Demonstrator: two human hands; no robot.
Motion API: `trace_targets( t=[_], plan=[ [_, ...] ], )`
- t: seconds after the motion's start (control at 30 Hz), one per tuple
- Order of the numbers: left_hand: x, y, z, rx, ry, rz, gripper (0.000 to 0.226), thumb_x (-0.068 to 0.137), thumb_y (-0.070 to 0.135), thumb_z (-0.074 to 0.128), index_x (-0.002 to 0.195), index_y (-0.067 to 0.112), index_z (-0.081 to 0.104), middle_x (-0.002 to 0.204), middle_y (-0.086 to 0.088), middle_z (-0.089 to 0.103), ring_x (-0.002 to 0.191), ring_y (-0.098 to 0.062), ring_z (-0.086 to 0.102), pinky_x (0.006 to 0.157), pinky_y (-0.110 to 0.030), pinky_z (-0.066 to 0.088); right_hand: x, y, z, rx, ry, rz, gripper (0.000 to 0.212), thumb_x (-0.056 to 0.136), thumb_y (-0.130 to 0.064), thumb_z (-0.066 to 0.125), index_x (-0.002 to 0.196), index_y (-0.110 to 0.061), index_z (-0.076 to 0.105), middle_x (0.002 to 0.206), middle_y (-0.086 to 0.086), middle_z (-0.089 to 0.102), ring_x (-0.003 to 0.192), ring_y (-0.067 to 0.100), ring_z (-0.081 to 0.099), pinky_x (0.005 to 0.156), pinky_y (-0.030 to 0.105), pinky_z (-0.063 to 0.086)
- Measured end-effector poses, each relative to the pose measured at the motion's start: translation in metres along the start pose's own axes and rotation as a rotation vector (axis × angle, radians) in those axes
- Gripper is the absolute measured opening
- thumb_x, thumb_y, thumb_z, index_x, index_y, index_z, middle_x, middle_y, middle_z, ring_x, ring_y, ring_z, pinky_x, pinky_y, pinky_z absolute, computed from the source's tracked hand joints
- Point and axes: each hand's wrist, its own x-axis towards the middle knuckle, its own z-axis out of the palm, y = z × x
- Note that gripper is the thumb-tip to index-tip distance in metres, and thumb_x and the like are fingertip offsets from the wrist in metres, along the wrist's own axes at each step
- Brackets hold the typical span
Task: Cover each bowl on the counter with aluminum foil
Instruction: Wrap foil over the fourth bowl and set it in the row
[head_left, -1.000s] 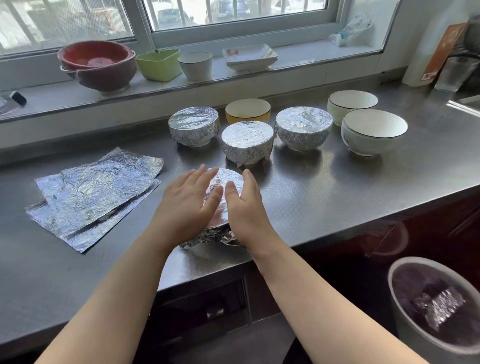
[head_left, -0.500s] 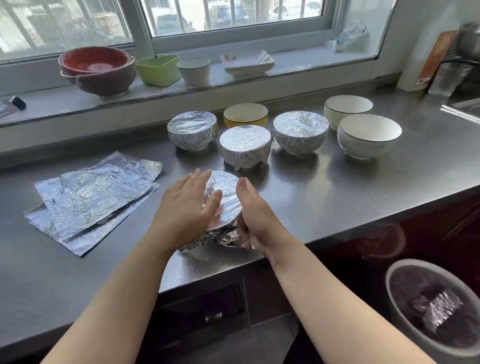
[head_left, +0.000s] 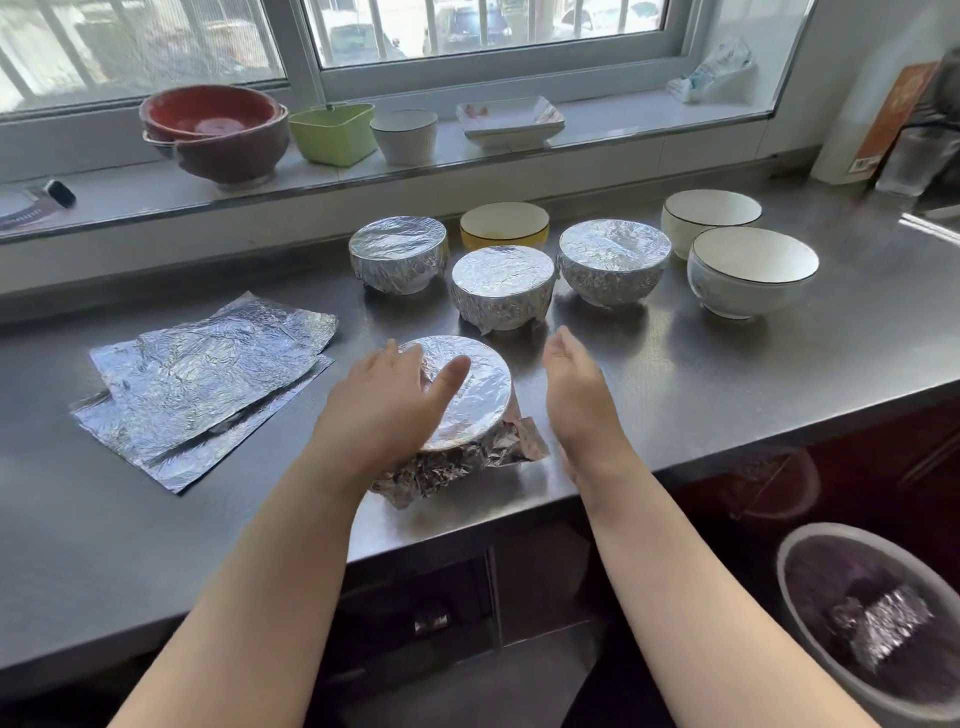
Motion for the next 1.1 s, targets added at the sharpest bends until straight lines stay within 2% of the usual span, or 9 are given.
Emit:
trace_targets(
  t=[0.1,0.2,0.3,0.43,0.53,0.67,0.77,0.9,1.1],
  plan=[
    [0.002,-0.009,-0.01,0.059,0.094,0.035,0.088,0.086,0.076,0.008,0.151,0.021,0.031,0.158,-0.004,0.031,0.145,-0.025,0.027,0.115,-0.043,0.023,-0.013,-0.008,0.004,-0.045,-0.01,-0.07,0.05,0.106,-0.026,0.033,0.154,-0.015,0.023,0.158,-0.006,0.03,0.143,0.004,0.027,0.115,0.021,0.021],
    [0.0,-0.015,-0.006,0.089,0.223,0.184,0.086,0.086,0.077,-0.001,0.153,0.031,0.027,0.162,0.004,0.017,0.15,-0.018,0.009,0.119,-0.041,0.011,-0.029,-0.008,0.015,-0.098,-0.039,-0.113,0.052,0.105,-0.028,0.033,0.155,-0.02,0.02,0.159,-0.008,0.026,0.145,0.009,0.027,0.12,0.032,0.022],
    [0.002,-0.021,0.008,0.053,0.178,0.276,0.091,0.079,0.08,-0.007,0.152,0.036,0.026,0.163,0.008,0.014,0.15,-0.013,0.002,0.12,-0.039,0.007,-0.042,-0.005,0.027,-0.165,-0.087,-0.157,0.053,0.106,-0.027,0.034,0.155,-0.021,0.018,0.161,-0.01,0.021,0.146,0.002,0.018,0.121,0.027,0.017],
    [0.008,-0.026,0.016,-0.025,0.143,0.29,0.106,0.072,0.086,-0.015,0.152,0.033,0.03,0.162,0.005,0.02,0.15,-0.014,0.01,0.121,-0.037,0.011,-0.041,-0.001,0.037,-0.252,-0.122,-0.157,0.055,0.105,-0.029,0.033,0.156,-0.021,0.014,0.163,-0.007,0.016,0.149,0.004,0.011,0.122,0.035,0.014],
    [0.009,-0.027,0.018,-0.018,0.146,0.29,0.104,0.073,0.085,-0.016,0.152,0.034,0.03,0.162,0.006,0.019,0.15,-0.013,0.01,0.121,-0.037,0.011,-0.035,0.0,0.038,-0.254,-0.131,-0.103,0.056,0.105,-0.029,0.034,0.156,-0.019,0.011,0.163,-0.006,0.012,0.149,0.005,0.009,0.123,0.034,0.012],
    [0.009,-0.027,0.02,-0.006,0.156,0.285,0.101,0.075,0.083,-0.016,0.152,0.035,0.029,0.162,0.006,0.02,0.15,-0.012,0.011,0.121,-0.037,0.011,-0.03,0.001,0.041,-0.307,-0.163,-0.067,0.059,0.105,-0.03,0.033,0.156,-0.017,0.006,0.164,-0.006,0.005,0.149,0.005,0.001,0.121,0.025,0.003],
    [0.009,-0.027,0.02,0.0,0.163,0.278,0.102,0.075,0.083,-0.017,0.152,0.035,0.03,0.162,0.006,0.02,0.149,-0.012,0.011,0.121,-0.035,0.01,-0.028,0.003,0.044,-0.337,-0.156,-0.078,0.06,0.105,-0.029,0.034,0.156,-0.016,0.004,0.164,-0.005,0.002,0.149,0.005,-0.001,0.121,0.025,0.001],
    [0.01,-0.027,0.021,-0.009,0.176,0.284,0.098,0.077,0.081,-0.014,0.152,0.034,0.029,0.161,0.005,0.023,0.149,-0.013,0.014,0.12,-0.032,0.009,-0.021,0.004,0.045,-0.323,-0.142,-0.054,0.061,0.105,-0.031,0.035,0.156,-0.017,0.004,0.164,-0.005,0.004,0.149,0.007,0.0,0.117,0.024,0.001],
    [0.011,-0.027,0.022,-0.001,0.183,0.278,0.089,0.083,0.076,-0.007,0.153,0.032,0.025,0.161,0.006,0.022,0.149,-0.012,0.013,0.121,-0.034,0.01,-0.007,0.007,0.041,-0.148,-0.142,0.036,0.057,0.105,-0.033,0.035,0.156,-0.018,0.014,0.163,-0.005,0.015,0.149,0.008,0.013,0.122,0.034,0.013]
  ],
)
